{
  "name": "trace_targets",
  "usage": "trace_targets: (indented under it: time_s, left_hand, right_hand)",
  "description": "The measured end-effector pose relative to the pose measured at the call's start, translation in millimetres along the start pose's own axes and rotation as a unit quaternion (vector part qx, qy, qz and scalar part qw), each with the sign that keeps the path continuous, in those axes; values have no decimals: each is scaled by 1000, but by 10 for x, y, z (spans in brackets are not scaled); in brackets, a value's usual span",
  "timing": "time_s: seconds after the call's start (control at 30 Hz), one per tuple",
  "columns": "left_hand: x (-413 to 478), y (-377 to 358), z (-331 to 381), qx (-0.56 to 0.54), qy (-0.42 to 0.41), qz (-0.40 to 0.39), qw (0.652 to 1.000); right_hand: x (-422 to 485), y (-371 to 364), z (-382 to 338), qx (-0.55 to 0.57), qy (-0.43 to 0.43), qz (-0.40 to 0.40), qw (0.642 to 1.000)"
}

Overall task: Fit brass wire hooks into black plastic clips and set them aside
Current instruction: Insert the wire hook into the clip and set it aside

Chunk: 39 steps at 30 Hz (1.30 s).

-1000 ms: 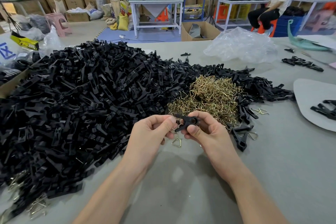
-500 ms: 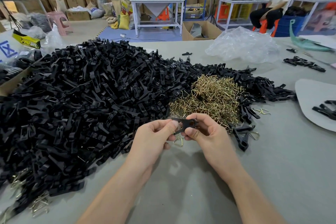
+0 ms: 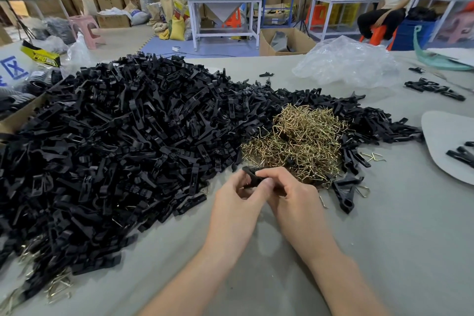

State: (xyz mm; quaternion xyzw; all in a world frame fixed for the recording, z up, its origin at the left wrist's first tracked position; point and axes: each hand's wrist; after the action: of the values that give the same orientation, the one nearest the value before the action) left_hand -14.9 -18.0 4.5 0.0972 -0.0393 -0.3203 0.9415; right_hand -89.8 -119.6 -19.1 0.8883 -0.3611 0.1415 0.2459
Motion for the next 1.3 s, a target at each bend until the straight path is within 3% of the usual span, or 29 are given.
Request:
trace_targets:
  time_s: [0.1,0.4,0.7,0.83,1.3]
  left_hand:
    - [13,-33,-16,18,42,21,999]
    - [69,49,-61,-16,0,-31,999]
    - [63,54,-71,-20,-13,-19,1000]
    - [68,39,-95,-17,37,-2,999]
    - [76,28,-133,57,-33,9,998]
  right_hand:
    - [-3,-26,7,-48,17,10,999]
    - [-9,-63,62,-74,31,15,997]
    - [-9,-76,75,-76,43,16,996]
    - [-14,-76,81,-56,16,12,998]
    - [-9,-63,61,-58,4,13,998]
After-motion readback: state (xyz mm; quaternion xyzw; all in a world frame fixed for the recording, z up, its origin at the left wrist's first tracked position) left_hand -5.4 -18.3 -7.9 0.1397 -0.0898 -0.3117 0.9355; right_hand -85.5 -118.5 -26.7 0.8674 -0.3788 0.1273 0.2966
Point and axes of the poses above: each hand's wrist, its own x-axis towards the middle knuckle, its own y-axis out of the back of the hand, z = x × y, and after that the axes turned 8 degrees about x, right-handed
